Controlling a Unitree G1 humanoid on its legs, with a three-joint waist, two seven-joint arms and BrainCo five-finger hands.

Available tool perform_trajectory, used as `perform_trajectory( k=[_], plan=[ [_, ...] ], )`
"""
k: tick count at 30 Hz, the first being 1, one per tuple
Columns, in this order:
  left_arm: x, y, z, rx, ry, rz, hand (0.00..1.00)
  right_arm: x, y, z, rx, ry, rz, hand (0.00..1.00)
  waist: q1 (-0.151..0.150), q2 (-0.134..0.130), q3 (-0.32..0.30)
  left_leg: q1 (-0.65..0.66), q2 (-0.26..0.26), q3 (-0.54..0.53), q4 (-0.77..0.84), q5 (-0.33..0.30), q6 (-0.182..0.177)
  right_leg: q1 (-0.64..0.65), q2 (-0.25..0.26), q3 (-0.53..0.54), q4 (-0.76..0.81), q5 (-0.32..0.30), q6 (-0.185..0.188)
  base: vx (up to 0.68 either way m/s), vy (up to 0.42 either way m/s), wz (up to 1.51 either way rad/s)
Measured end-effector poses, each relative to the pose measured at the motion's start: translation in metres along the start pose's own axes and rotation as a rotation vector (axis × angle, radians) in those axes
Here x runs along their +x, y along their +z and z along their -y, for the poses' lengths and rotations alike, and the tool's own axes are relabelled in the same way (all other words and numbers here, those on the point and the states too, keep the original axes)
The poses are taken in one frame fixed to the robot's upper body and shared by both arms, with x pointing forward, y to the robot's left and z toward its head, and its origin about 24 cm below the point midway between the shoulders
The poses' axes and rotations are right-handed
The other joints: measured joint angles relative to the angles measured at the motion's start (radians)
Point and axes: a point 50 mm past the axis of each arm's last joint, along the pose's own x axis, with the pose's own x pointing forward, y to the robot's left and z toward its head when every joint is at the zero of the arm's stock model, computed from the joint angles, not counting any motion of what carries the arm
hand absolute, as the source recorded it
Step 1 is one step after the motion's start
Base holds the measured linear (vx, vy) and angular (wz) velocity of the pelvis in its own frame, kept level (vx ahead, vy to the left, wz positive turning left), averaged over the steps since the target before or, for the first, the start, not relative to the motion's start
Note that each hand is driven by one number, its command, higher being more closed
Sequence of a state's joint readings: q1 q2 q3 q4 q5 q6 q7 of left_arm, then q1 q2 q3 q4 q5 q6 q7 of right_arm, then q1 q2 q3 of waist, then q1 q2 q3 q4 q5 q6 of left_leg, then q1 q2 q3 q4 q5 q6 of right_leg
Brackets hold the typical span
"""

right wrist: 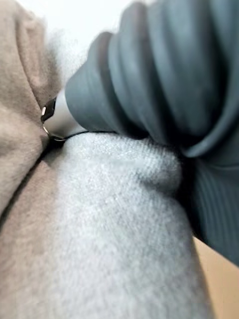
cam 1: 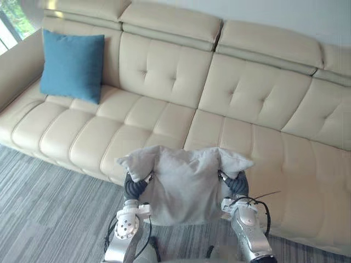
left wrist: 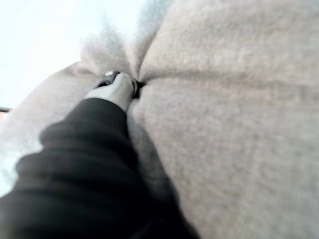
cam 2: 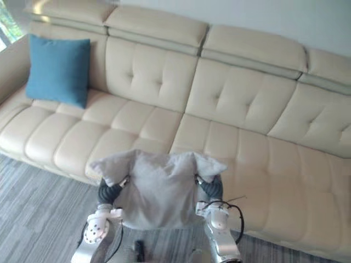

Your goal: Pick up cushions and gather them together orderly.

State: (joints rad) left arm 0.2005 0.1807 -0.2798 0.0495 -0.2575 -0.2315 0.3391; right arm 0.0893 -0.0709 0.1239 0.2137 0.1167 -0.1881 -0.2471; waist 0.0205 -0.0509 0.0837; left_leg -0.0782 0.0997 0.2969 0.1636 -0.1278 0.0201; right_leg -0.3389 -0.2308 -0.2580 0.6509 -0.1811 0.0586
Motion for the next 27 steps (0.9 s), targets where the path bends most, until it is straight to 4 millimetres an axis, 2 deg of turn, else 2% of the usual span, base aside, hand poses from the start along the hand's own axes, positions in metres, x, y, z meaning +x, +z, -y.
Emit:
perform_trajectory(
  k=[1, 2, 3, 4, 5, 6, 8, 9, 11, 12, 14, 15, 17, 18, 19, 20, 22, 27],
  plan=[
    [0.0, 0.0, 0.0, 0.0, -0.002, 0.002, 1.0, 0.001, 0.001, 0.0, 0.0, 0.002, 0.006, 1.0, -0.01, 0.0, 0.0, 0.01, 0.0, 0.0, -0.008, 0.0, -0.001, -0.006, 0.027, -0.009, -0.058, -0.004, -0.006, 0.19, -0.07, 0.03],
    [0.002, 0.002, 0.0, 0.001, -0.01, 0.007, 1.0, 0.003, 0.004, -0.001, 0.0, 0.003, 0.014, 1.0, -0.02, -0.007, -0.005, 0.013, -0.005, 0.001, -0.008, -0.001, -0.004, -0.01, 0.067, -0.018, -0.182, 0.019, -0.015, 0.19, -0.098, 0.12],
    [0.003, 0.003, 0.0, 0.006, -0.021, 0.011, 1.0, 0.004, 0.005, 0.0, -0.004, 0.004, 0.02, 1.0, -0.026, -0.03, -0.016, 0.016, -0.026, -0.003, -0.007, -0.006, -0.017, 0.002, 0.101, -0.022, -0.346, 0.137, -0.028, 0.21, -0.112, 0.18],
    [0.004, 0.002, 0.0, 0.01, -0.031, 0.01, 1.0, 0.005, 0.006, 0.001, -0.007, 0.005, 0.025, 1.0, -0.035, -0.046, -0.014, 0.03, -0.051, -0.007, -0.008, -0.018, -0.033, 0.018, 0.103, -0.032, -0.414, 0.191, -0.104, 0.22, -0.093, -0.18],
    [0.004, -0.001, 0.005, -0.006, -0.034, -0.008, 1.0, 0.01, 0.008, 0.006, -0.037, 0.005, 0.031, 1.0, -0.021, -0.004, -0.007, 0.043, -0.025, -0.006, -0.007, -0.032, -0.055, 0.042, 0.132, -0.017, -0.455, 0.215, -0.105, 0.2, -0.062, -0.33],
    [0.003, -0.001, 0.007, -0.005, -0.049, -0.008, 1.0, 0.01, 0.008, 0.009, -0.049, 0.003, 0.032, 1.0, -0.02, 0.02, -0.002, 0.044, -0.013, -0.02, -0.008, -0.036, -0.061, 0.075, 0.154, -0.008, -0.511, 0.224, -0.099, 0.16, -0.022, -0.41],
    [0.004, 0.0, 0.017, -0.01, -0.095, 0.0, 1.0, 0.002, 0.001, 0.021, -0.049, -0.04, 0.004, 1.0, -0.025, 0.049, -0.004, 0.049, 0.021, -0.062, 0.021, -0.065, -0.097, 0.142, 0.194, -0.052, -0.581, 0.229, -0.104, 0.18, -0.026, 0.24],
    [0.004, 0.0, 0.019, -0.014, -0.107, 0.001, 1.0, -0.001, -0.002, 0.023, -0.046, -0.051, -0.005, 1.0, -0.025, 0.048, -0.003, 0.048, 0.03, -0.065, 0.039, -0.068, -0.102, 0.157, 0.2, -0.057, -0.589, 0.226, -0.106, 0.14, -0.024, 0.47],
    [0.003, -0.001, 0.021, -0.023, -0.113, -0.006, 1.0, -0.005, -0.003, 0.025, -0.044, -0.056, -0.008, 1.0, -0.021, 0.037, 0.003, 0.02, 0.056, -0.076, 0.177, -0.084, -0.123, 0.201, 0.21, -0.06, -0.605, 0.213, -0.107, 0.11, -0.033, 0.16],
    [0.002, -0.001, 0.021, -0.023, -0.112, -0.008, 1.0, -0.007, 0.003, 0.025, -0.039, -0.055, 0.013, 1.0, -0.01, 0.037, 0.01, -0.036, 0.078, -0.086, 0.317, -0.089, -0.12, 0.228, 0.211, -0.051, -0.618, 0.208, -0.112, 0.08, -0.011, -0.13],
    [0.001, 0.0, 0.02, -0.029, -0.108, -0.004, 1.0, -0.009, 0.014, 0.023, -0.026, -0.05, 0.06, 1.0, 0.011, 0.045, 0.012, -0.085, 0.096, -0.102, 0.39, -0.141, -0.105, 0.236, 0.217, -0.022, -0.618, 0.187, -0.122, 0.05, 0.064, -0.43],
    [0.0, 0.003, 0.021, -0.035, -0.108, 0.007, 1.0, -0.008, 0.022, 0.022, -0.018, -0.047, 0.093, 1.0, 0.02, 0.047, 0.013, -0.117, 0.095, -0.13, 0.367, -0.157, -0.08, 0.235, 0.217, 0.004, -0.616, 0.18, -0.115, 0.04, 0.098, -0.55],
    [-0.002, 0.006, 0.02, -0.043, -0.105, 0.02, 1.0, -0.008, 0.028, 0.021, -0.012, -0.045, 0.12, 1.0, 0.03, 0.045, 0.014, -0.139, 0.09, -0.182, 0.289, -0.154, -0.078, 0.234, 0.217, 0.036, -0.612, 0.179, -0.113, 0.06, 0.164, -0.62],
    [-0.005, 0.008, 0.02, -0.051, -0.105, 0.028, 1.0, -0.008, 0.032, 0.021, -0.009, -0.046, 0.137, 1.0, 0.031, 0.05, 0.011, -0.135, 0.082, -0.238, 0.181, -0.125, -0.091, 0.233, 0.221, 0.051, -0.604, 0.176, -0.1, 0.08, 0.232, -0.63],
    [-0.005, 0.009, 0.02, -0.054, -0.105, 0.03, 1.0, -0.008, 0.032, 0.021, -0.009, -0.047, 0.14, 1.0, 0.031, 0.054, 0.01, -0.131, 0.081, -0.255, 0.154, -0.089, -0.117, 0.234, 0.222, 0.058, -0.604, 0.175, -0.09, 0.09, 0.216, -0.67],
    [-0.006, 0.008, 0.02, -0.053, -0.105, 0.027, 1.0, -0.009, 0.031, 0.02, -0.005, -0.05, 0.132, 1.0, 0.032, 0.049, -0.002, -0.116, 0.074, -0.253, 0.136, -0.039, -0.146, 0.238, 0.221, 0.086, -0.622, 0.187, -0.067, 0.17, 0.196, -0.42],
    [-0.006, 0.011, 0.021, -0.053, -0.112, 0.041, 1.0, -0.013, 0.032, 0.019, 0.011, -0.055, 0.135, 1.0, 0.025, 0.032, -0.01, -0.114, 0.045, -0.219, 0.119, -0.031, -0.129, 0.243, 0.192, 0.109, -0.656, 0.223, -0.041, 0.16, 0.19, -0.3],
    [-0.009, 0.012, 0.021, -0.056, -0.117, 0.041, 1.0, -0.018, 0.029, 0.02, 0.013, -0.062, 0.127, 1.0, 0.023, 0.038, -0.012, -0.075, -0.006, -0.196, 0.081, -0.023, -0.115, 0.248, 0.146, 0.133, -0.658, 0.221, -0.013, 0.11, 0.123, -0.12]
  ],
)
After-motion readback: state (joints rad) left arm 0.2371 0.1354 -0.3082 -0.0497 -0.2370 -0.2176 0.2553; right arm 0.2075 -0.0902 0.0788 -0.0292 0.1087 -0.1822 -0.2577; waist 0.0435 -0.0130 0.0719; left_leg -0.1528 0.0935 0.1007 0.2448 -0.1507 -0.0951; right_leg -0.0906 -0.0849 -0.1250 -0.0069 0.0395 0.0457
